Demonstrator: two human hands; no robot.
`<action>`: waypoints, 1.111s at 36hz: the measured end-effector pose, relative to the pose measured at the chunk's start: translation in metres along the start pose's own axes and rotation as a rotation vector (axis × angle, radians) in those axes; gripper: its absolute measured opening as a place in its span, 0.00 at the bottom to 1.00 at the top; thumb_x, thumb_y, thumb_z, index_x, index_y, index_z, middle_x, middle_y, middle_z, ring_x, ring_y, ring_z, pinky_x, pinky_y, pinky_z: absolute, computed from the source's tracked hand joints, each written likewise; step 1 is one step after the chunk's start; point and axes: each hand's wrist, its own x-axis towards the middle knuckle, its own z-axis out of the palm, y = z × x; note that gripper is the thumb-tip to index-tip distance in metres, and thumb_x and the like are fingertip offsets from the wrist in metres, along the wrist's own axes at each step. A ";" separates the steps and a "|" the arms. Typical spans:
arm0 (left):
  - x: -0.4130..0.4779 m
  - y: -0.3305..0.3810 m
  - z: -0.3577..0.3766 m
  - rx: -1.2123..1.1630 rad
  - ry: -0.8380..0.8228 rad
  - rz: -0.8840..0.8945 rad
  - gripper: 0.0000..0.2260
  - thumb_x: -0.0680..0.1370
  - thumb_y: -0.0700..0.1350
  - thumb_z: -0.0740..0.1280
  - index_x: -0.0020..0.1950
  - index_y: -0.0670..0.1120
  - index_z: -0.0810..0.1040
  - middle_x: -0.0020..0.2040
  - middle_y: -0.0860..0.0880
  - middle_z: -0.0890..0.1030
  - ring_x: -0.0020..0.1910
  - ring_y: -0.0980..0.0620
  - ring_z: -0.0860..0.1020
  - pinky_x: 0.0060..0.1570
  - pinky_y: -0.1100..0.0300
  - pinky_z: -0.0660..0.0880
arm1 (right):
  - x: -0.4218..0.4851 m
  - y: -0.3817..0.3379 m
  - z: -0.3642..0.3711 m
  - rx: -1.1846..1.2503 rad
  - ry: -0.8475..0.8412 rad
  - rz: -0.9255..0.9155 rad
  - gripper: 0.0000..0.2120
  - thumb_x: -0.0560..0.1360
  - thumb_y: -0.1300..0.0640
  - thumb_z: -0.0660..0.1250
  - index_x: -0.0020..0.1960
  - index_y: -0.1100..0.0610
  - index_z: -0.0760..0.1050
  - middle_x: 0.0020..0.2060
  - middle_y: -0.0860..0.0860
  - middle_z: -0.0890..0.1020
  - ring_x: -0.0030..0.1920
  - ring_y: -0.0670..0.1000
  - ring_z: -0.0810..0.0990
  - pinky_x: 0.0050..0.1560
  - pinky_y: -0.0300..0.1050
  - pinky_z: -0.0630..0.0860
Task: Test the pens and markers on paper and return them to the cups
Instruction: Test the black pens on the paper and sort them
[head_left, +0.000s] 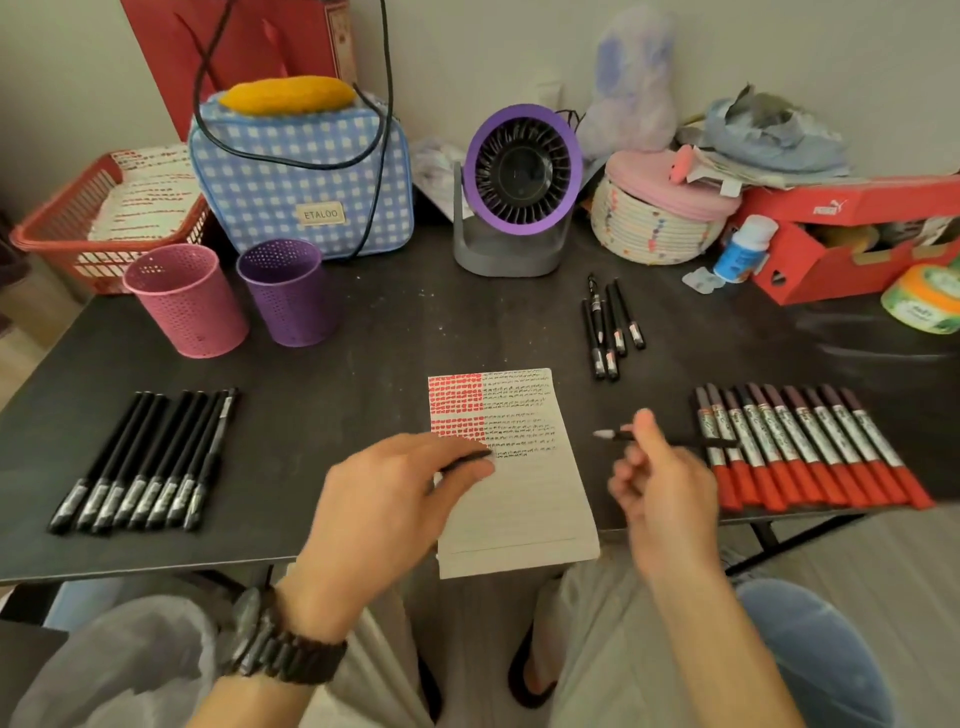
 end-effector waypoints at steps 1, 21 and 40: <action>-0.002 -0.009 -0.002 -0.020 0.018 -0.043 0.13 0.80 0.64 0.60 0.55 0.61 0.80 0.42 0.65 0.81 0.40 0.62 0.79 0.35 0.64 0.74 | 0.008 -0.006 -0.005 -0.026 -0.001 -0.021 0.10 0.77 0.52 0.73 0.40 0.56 0.80 0.28 0.46 0.75 0.28 0.45 0.72 0.30 0.38 0.71; 0.006 -0.042 0.044 -0.065 -0.196 -0.179 0.31 0.72 0.71 0.63 0.70 0.57 0.66 0.59 0.64 0.72 0.57 0.60 0.74 0.62 0.54 0.75 | 0.039 0.016 0.035 -0.712 -0.288 -0.412 0.15 0.77 0.45 0.73 0.35 0.50 0.75 0.26 0.47 0.82 0.27 0.44 0.80 0.31 0.32 0.73; 0.009 -0.046 0.047 -0.060 -0.186 -0.205 0.31 0.70 0.71 0.65 0.68 0.58 0.67 0.61 0.62 0.75 0.59 0.58 0.74 0.64 0.56 0.69 | 0.051 0.035 0.032 -0.815 -0.238 -0.469 0.14 0.74 0.57 0.72 0.32 0.55 0.72 0.22 0.47 0.79 0.23 0.39 0.76 0.26 0.27 0.67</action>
